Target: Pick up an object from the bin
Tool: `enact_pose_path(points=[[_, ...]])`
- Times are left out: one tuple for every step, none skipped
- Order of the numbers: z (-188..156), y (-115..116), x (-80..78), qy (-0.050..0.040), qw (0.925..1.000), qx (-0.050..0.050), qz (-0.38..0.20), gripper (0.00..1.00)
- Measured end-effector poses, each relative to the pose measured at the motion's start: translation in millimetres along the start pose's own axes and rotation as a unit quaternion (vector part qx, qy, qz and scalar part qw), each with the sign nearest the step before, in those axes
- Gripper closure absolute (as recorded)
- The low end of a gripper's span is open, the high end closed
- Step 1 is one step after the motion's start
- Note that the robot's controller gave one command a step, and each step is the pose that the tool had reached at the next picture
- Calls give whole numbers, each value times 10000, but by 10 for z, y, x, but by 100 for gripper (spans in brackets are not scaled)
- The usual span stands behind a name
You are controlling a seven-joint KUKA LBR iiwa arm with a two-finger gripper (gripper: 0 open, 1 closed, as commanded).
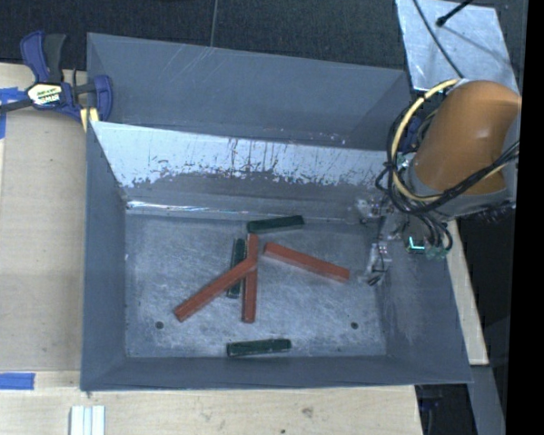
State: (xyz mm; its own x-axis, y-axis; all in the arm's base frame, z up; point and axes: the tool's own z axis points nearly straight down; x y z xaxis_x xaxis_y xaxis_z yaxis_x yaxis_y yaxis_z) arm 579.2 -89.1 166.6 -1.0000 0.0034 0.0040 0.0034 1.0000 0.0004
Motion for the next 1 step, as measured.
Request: enact_pose_path(points=[[982, 643, -315, -36, 9972, -6, 746, 0]])
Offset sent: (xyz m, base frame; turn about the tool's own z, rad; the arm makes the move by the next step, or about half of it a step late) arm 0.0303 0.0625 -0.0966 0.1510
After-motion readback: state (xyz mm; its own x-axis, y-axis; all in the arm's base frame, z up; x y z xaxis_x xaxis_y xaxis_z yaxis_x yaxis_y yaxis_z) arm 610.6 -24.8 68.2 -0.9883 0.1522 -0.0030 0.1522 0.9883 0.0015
